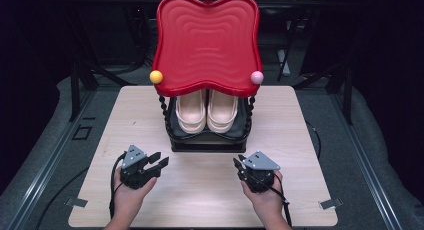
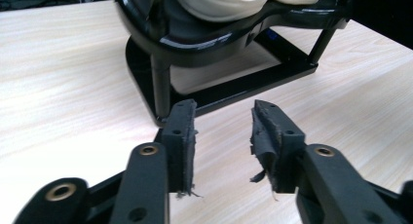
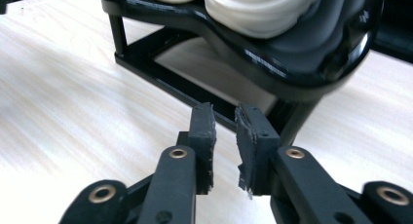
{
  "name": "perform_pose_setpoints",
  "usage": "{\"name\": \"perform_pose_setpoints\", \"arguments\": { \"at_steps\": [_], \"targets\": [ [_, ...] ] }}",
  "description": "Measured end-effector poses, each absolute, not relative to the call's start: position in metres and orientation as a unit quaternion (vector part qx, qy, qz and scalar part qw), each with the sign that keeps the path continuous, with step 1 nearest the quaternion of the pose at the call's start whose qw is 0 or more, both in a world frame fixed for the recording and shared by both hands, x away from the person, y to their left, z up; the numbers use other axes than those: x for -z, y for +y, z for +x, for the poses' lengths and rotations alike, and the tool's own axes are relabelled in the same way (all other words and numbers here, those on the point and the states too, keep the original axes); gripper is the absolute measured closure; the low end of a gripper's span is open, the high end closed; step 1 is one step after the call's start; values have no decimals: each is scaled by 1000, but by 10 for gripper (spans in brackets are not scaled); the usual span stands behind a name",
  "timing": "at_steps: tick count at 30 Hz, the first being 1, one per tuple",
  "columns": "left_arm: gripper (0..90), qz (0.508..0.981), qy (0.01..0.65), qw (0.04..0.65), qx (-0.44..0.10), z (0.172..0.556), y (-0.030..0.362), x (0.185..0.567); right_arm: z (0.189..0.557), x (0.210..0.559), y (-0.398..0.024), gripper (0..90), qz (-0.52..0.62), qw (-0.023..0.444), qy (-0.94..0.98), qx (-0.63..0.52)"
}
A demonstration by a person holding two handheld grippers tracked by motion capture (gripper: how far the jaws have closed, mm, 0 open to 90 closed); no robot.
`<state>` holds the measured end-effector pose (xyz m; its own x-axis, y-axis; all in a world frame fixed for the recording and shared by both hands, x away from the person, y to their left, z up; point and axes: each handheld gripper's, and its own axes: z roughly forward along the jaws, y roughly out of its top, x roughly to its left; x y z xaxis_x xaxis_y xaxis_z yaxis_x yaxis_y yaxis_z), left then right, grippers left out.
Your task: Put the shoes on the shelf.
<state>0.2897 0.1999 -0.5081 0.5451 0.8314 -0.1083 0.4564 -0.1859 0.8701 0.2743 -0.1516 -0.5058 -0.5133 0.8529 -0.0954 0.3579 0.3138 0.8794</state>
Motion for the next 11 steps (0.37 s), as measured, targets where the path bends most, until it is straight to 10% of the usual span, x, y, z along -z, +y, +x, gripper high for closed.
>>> {"name": "perform_pose_setpoints", "arguments": {
  "at_steps": [11],
  "targets": [
    [565, 740, 449, 462, -196, 276, 224, 532, 263, 523, -172, 580, 420, 272, 754, -426]
  ]
}}
